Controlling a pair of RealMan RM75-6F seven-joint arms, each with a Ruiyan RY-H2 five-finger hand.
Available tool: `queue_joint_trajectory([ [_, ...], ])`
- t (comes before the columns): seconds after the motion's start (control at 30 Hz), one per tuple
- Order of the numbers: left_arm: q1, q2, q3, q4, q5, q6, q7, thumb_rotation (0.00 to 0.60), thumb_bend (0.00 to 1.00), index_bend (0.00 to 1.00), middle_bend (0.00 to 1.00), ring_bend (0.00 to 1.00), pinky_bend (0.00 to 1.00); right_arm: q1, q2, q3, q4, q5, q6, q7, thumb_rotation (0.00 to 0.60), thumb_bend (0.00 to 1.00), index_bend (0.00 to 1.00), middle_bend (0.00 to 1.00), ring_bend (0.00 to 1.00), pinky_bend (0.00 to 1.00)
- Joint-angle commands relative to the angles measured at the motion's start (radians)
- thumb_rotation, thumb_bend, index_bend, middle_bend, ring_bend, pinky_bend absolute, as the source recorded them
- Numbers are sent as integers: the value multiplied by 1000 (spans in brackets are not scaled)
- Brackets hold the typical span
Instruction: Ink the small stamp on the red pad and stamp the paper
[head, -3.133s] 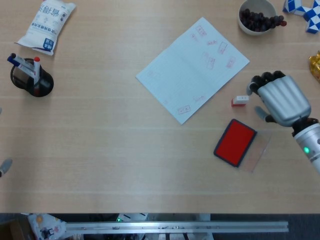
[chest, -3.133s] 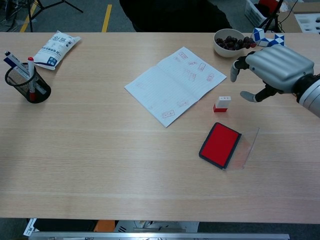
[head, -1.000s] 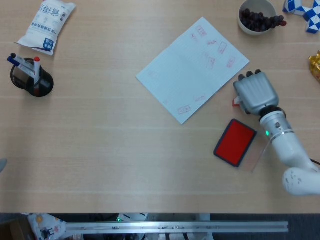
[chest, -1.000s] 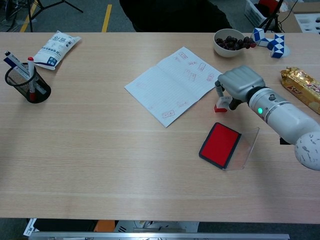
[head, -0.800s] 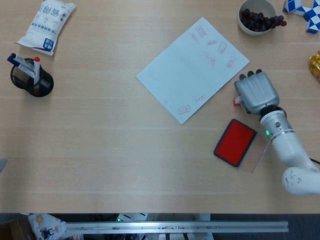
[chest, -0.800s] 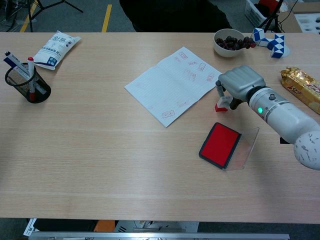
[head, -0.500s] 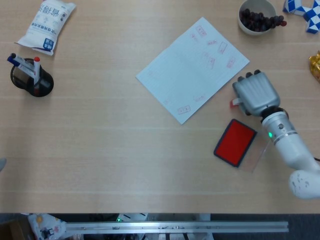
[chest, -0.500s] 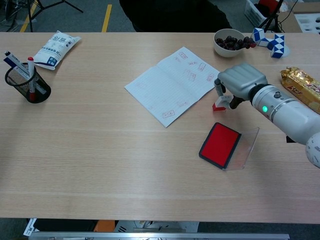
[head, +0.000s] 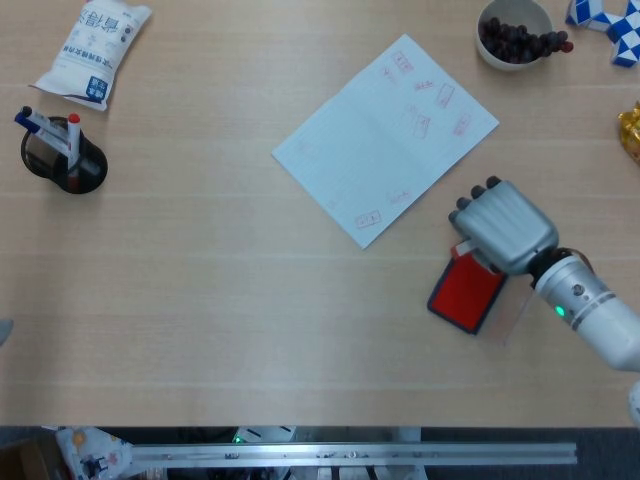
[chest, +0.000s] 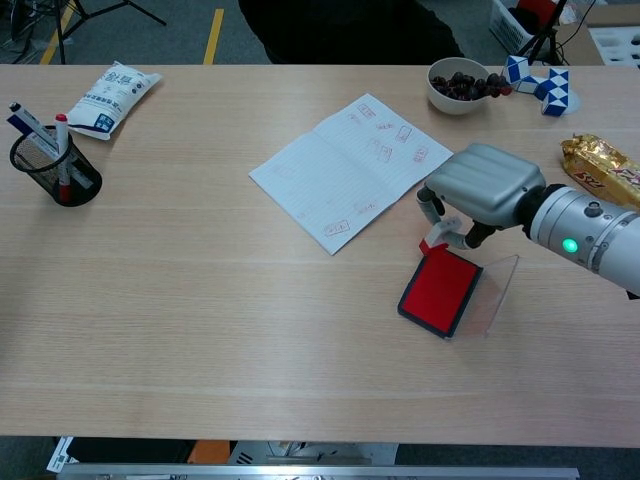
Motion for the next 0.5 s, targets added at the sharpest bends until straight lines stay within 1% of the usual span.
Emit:
queue_joint_trajectory([
  [0.03, 2, 1, 0, 1, -2, 0, -1, 600, 117, 0, 117, 134, 90, -4, -10, -15, 10, -19, -8, 9, 600, 335, 654, 496, 403, 377],
  [0.37, 2, -1, 1, 9, -10, -7, -7, 600, 117, 0, 117, 135, 90, -18, -25, -57, 51, -54, -15, -3, 600, 343, 668, 509, 424, 384],
  [0.5, 2, -3, 1, 11, -11, -9, -9, 600, 116, 0, 117, 135, 90, -19, -29, -59, 63, -46, -16, -17, 600, 346, 670, 512, 428, 384],
])
